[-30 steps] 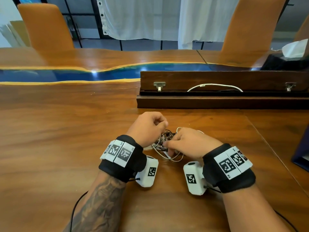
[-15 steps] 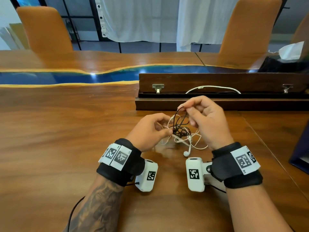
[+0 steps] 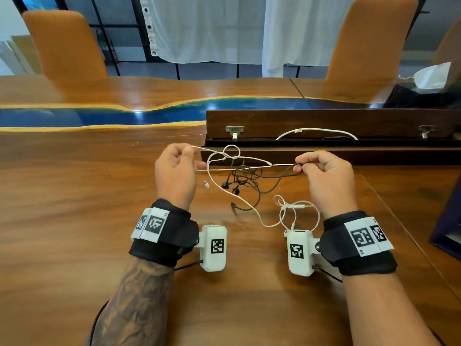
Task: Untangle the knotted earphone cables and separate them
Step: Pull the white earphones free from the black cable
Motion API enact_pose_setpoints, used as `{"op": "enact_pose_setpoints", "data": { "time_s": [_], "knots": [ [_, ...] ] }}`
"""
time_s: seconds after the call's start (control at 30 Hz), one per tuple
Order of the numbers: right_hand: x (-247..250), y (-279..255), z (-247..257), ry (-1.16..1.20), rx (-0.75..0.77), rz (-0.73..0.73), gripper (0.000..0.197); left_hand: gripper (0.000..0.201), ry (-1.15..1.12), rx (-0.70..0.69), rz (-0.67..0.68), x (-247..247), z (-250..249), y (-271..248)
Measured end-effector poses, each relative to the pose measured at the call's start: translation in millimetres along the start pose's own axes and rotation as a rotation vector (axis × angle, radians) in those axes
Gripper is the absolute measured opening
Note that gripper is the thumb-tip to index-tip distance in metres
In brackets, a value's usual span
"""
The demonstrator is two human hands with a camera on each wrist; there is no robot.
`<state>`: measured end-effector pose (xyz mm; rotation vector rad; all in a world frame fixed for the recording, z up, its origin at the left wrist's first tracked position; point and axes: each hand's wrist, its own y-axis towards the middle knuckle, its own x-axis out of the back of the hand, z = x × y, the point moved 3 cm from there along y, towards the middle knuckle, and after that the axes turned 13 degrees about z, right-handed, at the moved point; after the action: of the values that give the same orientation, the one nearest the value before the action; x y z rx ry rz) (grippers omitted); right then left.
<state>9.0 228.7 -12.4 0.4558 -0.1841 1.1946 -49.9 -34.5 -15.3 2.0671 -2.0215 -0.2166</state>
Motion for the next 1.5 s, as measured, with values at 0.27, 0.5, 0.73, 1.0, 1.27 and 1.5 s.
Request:
{"op": "enact_pose_setpoints", "data": {
  "time_s": [0.27, 0.5, 0.73, 1.0, 1.27, 1.5],
  "knots": [
    [-8, -4, 16, 0.263, 0.009, 0.186, 0.031, 0.017, 0.057, 0.007, 0.073, -9, -13, -8],
    [-28, -16, 35, 0.346, 0.149, 0.45, 0.027, 0.052, 0.323, -0.181, 0.627, -49, -20, -26],
    [-22, -15, 32, 0.324, 0.186, 0.337, 0.026, 0.01, 0.177, -0.153, 0.535, -44, -21, -27],
    [-22, -11, 24, 0.239, 0.07, 0.297, 0.018, 0.016, -0.037, -0.119, 0.233, -17, -21, -15],
    [-8, -2, -6, -0.256, -0.083, 0.133, 0.024, 0.022, -0.499, 0.004, -0.061, 23, -16, -1],
    [-12, -2, -3, -0.412, -0.028, 0.236, 0.023, 0.02, -0.479, 0.019, 0.134, -3, -21, -7]
  ]
}}
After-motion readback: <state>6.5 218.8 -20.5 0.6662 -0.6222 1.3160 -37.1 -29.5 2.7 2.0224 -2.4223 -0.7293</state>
